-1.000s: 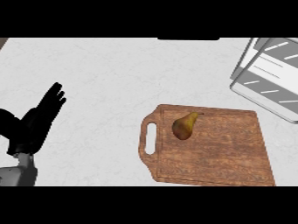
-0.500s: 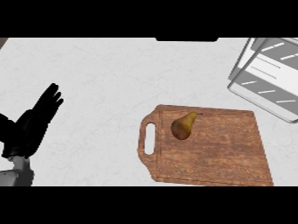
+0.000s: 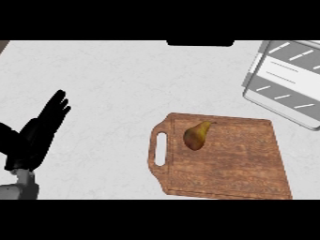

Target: Pick the squash from the cutting board and place it in the tiered basket

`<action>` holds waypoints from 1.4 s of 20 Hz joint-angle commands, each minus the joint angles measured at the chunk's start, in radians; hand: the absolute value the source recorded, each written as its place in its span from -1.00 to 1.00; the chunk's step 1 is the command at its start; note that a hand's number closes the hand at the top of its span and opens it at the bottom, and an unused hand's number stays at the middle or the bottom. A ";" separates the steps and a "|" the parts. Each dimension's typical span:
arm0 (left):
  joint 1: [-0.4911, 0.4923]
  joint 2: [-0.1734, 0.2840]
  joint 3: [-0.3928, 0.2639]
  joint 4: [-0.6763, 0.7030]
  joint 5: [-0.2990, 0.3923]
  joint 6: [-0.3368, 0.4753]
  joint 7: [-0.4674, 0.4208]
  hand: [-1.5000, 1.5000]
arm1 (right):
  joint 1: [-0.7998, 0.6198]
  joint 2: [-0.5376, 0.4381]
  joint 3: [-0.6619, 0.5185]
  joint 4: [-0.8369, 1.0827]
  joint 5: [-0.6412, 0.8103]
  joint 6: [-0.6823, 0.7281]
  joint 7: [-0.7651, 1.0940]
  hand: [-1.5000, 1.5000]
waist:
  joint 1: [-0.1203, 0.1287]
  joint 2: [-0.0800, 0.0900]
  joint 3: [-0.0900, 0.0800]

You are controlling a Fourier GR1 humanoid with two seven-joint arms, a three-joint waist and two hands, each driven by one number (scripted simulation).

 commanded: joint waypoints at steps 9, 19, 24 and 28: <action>-0.038 -0.013 0.015 0.060 -0.016 -0.011 -0.016 0.00 | -0.136 0.157 -0.028 0.271 0.068 -0.263 -0.144 -1.00 | 0.007 0.026 0.016; -0.024 -0.048 -0.023 -0.010 -0.054 0.029 0.020 0.00 | -0.267 0.151 -0.141 0.390 -0.036 -0.245 -0.142 -1.00 | 0.011 0.026 0.017; 0.028 -0.010 0.007 -0.038 -0.033 -0.008 0.027 0.00 | -0.275 0.121 -0.256 0.418 -0.161 -0.191 -0.147 -1.00 | 0.010 0.023 0.017; 0.055 -0.014 0.015 -0.047 -0.010 -0.025 0.010 0.00 | -0.257 0.070 -0.380 0.434 -0.282 -0.152 -0.184 -1.00 | 0.005 0.022 0.018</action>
